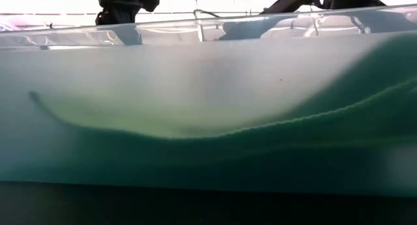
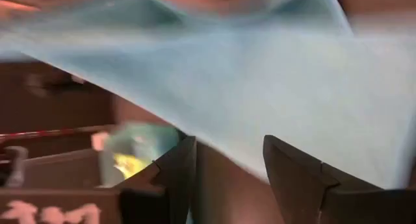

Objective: Fold microfiber towels
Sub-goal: Fold the blue microfiber cloth into a quarter

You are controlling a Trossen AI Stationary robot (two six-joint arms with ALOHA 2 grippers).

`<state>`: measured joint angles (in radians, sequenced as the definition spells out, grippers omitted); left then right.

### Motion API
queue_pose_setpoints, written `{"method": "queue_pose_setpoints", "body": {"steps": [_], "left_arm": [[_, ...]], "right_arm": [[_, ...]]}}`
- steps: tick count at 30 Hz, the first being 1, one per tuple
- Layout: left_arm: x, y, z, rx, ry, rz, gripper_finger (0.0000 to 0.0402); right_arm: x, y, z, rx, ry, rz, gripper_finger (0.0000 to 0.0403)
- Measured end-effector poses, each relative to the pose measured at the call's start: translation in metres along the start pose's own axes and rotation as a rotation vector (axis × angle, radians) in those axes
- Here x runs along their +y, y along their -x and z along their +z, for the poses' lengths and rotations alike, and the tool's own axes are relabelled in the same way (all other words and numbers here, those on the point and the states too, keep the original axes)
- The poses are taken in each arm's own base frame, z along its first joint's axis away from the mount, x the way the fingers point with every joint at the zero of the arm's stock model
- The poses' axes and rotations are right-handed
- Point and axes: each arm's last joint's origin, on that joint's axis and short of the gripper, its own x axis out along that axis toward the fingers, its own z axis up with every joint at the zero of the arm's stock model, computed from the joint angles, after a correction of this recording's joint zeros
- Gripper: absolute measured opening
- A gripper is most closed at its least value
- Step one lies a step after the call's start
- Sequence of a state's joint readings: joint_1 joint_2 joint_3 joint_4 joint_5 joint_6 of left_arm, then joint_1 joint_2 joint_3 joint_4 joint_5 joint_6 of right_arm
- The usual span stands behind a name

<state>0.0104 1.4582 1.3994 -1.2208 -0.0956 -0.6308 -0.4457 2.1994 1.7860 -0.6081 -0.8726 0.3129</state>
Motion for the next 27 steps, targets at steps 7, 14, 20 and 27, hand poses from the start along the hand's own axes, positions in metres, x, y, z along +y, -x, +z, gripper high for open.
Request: {"method": "queue_pose_setpoints", "body": {"steps": [7, 14, 20, 27], "left_arm": [[-0.001, 0.0, 0.002, -0.036, -0.007, 0.018, 0.0003], [-0.009, 0.001, 0.0, -0.047, -0.095, -0.027, 0.0003], [-0.012, 0.001, -0.003, -0.021, -0.098, -0.063, 0.0002], [-0.018, 0.003, -0.007, 0.022, -0.07, -0.128, 0.0002]], "right_arm": [[0.016, 0.003, 0.02, -0.092, 0.102, 0.209, 0.0171], [0.027, -0.003, 0.021, -0.103, 0.318, 0.263, 0.0171], [0.054, -0.013, 0.011, -0.115, 0.55, 0.196, 0.0171], [0.087, -0.024, -0.004, -0.139, 0.925, -0.086, 0.0171]]}}
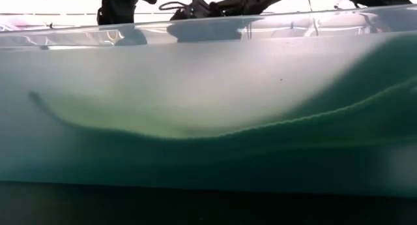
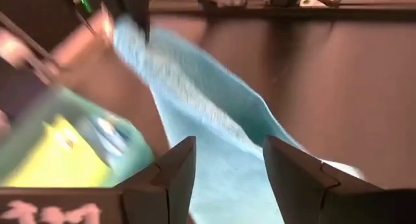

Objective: Fold microfiber towels
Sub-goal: Fold the blue microfiber cloth into a quarter

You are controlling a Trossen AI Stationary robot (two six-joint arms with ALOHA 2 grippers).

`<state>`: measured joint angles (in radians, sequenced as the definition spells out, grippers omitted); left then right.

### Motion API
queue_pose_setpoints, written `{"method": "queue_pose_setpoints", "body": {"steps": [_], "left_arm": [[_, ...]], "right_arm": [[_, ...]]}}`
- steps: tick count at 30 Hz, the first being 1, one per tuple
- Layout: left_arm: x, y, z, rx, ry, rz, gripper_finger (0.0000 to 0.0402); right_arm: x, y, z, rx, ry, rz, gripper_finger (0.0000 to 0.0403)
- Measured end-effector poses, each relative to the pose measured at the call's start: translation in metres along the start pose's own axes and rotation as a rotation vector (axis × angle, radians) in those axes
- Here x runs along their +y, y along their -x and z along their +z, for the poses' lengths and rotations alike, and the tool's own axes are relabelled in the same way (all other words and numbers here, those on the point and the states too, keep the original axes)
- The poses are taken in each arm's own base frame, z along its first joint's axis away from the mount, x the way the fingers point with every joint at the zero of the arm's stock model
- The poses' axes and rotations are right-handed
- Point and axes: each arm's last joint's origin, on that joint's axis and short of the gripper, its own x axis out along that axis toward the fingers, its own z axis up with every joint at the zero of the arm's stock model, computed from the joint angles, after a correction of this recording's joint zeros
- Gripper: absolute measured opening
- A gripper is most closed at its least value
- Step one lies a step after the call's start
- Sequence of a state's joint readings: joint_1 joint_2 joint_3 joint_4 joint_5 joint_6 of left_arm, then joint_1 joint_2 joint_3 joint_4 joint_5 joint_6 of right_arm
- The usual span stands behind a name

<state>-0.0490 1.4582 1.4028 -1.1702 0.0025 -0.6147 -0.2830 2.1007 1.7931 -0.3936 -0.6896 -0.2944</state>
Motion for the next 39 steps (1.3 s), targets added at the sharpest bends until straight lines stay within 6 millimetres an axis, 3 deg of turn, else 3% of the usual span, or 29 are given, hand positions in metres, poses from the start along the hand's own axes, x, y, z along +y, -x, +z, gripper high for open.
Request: {"method": "queue_pose_setpoints", "body": {"steps": [6, 14, 24, 34, 39], "left_arm": [[-0.007, 0.013, 0.004, -0.06, 0.002, -0.008, 0.0002], [-0.016, 0.026, 0.005, -0.112, 0.008, -0.04, 0.0002], [-0.027, 0.026, -0.003, -0.103, 0.039, -0.058, 0.0002], [-0.027, 0.026, -0.003, -0.102, 0.046, -0.057, 0.0003], [-0.027, 0.026, -0.003, -0.102, 0.043, -0.057, 0.0004]], "right_arm": [[0.017, -0.016, -0.005, 0.146, 0.211, -0.099, 0.017], [0.018, -0.021, 0.001, 0.106, 0.278, -0.146, 0.0143], [0.017, -0.02, -0.001, 0.119, 0.234, -0.137, 0.0134], [0.03, -0.043, -0.017, 0.072, 0.204, -0.089, 0.011], [0.029, -0.045, -0.025, 0.083, 0.196, -0.091, 0.0101]]}}
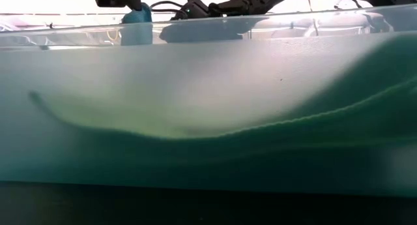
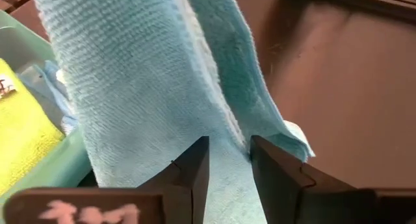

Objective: Fold microfiber towels
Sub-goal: Fold the blue microfiber cloth into a quarter

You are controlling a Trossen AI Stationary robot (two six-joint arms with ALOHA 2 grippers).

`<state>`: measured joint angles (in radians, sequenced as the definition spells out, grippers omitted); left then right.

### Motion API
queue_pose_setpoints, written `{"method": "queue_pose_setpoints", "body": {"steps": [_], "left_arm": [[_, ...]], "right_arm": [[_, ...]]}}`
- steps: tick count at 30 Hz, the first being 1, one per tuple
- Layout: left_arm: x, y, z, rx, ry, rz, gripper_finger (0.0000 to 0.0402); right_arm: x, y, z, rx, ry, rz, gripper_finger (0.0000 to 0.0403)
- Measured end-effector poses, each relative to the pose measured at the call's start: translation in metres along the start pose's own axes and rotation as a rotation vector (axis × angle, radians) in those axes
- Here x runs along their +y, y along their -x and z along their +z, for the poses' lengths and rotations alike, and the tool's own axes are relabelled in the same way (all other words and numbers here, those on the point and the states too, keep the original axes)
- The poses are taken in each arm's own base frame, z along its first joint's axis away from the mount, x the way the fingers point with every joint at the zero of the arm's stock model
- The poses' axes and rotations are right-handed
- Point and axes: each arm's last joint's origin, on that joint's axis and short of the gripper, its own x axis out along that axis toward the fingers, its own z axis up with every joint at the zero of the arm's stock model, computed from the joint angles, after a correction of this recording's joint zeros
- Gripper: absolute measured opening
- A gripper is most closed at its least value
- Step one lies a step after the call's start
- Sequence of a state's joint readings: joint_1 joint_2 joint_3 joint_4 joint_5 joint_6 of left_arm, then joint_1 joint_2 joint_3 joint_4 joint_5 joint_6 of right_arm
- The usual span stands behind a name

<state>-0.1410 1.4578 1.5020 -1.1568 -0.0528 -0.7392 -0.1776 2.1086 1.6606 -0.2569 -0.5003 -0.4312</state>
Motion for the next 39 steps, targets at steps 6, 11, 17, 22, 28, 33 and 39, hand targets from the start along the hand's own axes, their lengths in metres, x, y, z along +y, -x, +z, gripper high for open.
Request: {"method": "queue_pose_setpoints", "body": {"steps": [6, 11, 17, 22, 28, 33, 39], "left_arm": [[0.0, 0.0, 0.0, 0.0, 0.0, 0.0, 0.0002], [0.003, 0.0, -0.001, -0.008, -0.002, 0.055, 0.0003], [0.011, 0.001, -0.001, -0.07, -0.008, 0.203, 0.0004], [0.02, 0.001, 0.006, -0.133, -0.009, 0.296, 0.0004], [0.029, 0.002, 0.012, -0.158, 0.007, 0.358, 0.0003], [0.035, 0.003, 0.011, -0.186, 0.011, 0.452, 0.0002], [0.037, 0.004, 0.013, -0.234, -0.002, 0.515, 0.0002]], "right_arm": [[-0.001, -0.001, -0.004, 0.043, 0.009, -0.06, 0.003], [-0.006, 0.024, 0.003, 0.102, 0.1, -0.186, 0.0007], [-0.003, 0.07, 0.018, 0.119, 0.111, -0.227, 0.0001], [0.002, 0.095, 0.03, 0.103, 0.117, -0.273, 0.0001], [0.009, 0.104, 0.029, 0.136, 0.051, -0.251, 0.0001], [0.013, 0.103, 0.023, 0.189, -0.027, -0.218, 0.0], [0.028, 0.097, 0.024, 0.229, -0.051, -0.151, 0.0]]}}
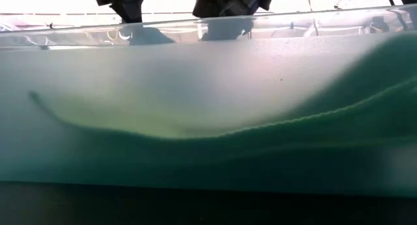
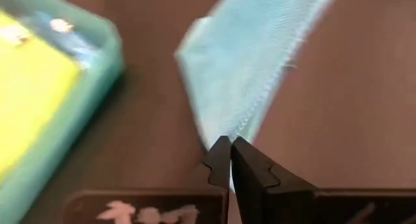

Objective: Fold microfiber towels
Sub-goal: Fold the blue microfiber cloth into a quarter

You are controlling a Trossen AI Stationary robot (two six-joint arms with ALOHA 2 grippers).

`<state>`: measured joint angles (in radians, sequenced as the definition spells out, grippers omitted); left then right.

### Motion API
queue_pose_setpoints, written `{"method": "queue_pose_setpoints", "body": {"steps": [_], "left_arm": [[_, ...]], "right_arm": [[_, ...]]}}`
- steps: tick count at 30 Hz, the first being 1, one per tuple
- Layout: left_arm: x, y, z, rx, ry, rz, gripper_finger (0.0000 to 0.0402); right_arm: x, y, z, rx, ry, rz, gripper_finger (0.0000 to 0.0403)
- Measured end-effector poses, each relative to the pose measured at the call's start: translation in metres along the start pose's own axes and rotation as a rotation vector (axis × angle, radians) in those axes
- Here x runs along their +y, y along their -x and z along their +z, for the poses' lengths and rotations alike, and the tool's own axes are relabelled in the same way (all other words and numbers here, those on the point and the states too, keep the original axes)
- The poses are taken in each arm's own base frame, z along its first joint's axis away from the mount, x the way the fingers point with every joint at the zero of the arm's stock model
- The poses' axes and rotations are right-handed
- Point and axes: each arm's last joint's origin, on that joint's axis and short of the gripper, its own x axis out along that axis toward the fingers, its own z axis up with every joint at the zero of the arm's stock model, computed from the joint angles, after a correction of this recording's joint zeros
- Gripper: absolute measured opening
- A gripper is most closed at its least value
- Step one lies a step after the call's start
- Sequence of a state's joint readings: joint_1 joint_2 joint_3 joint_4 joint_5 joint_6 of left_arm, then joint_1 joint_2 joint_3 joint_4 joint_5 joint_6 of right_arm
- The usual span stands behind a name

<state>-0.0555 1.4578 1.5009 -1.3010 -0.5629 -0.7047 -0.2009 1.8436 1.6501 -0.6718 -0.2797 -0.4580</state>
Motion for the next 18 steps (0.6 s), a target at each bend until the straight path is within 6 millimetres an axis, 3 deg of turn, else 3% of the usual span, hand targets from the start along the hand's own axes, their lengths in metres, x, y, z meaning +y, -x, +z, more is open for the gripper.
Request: {"method": "queue_pose_setpoints", "body": {"steps": [4, 10, 18], "left_arm": [[0.001, -0.001, 0.001, 0.003, -0.001, 0.008, 0.0002], [0.002, -0.001, 0.001, 0.008, -0.016, 0.009, 0.0002], [0.001, -0.001, 0.0, 0.034, -0.015, -0.022, 0.0002]], "right_arm": [[0.015, -0.003, 0.006, -0.023, 0.022, 0.089, 0.0], [0.02, -0.009, 0.009, -0.012, 0.077, -0.012, 0.002], [0.017, -0.026, -0.016, 0.045, -0.002, -0.006, 0.0083]]}}
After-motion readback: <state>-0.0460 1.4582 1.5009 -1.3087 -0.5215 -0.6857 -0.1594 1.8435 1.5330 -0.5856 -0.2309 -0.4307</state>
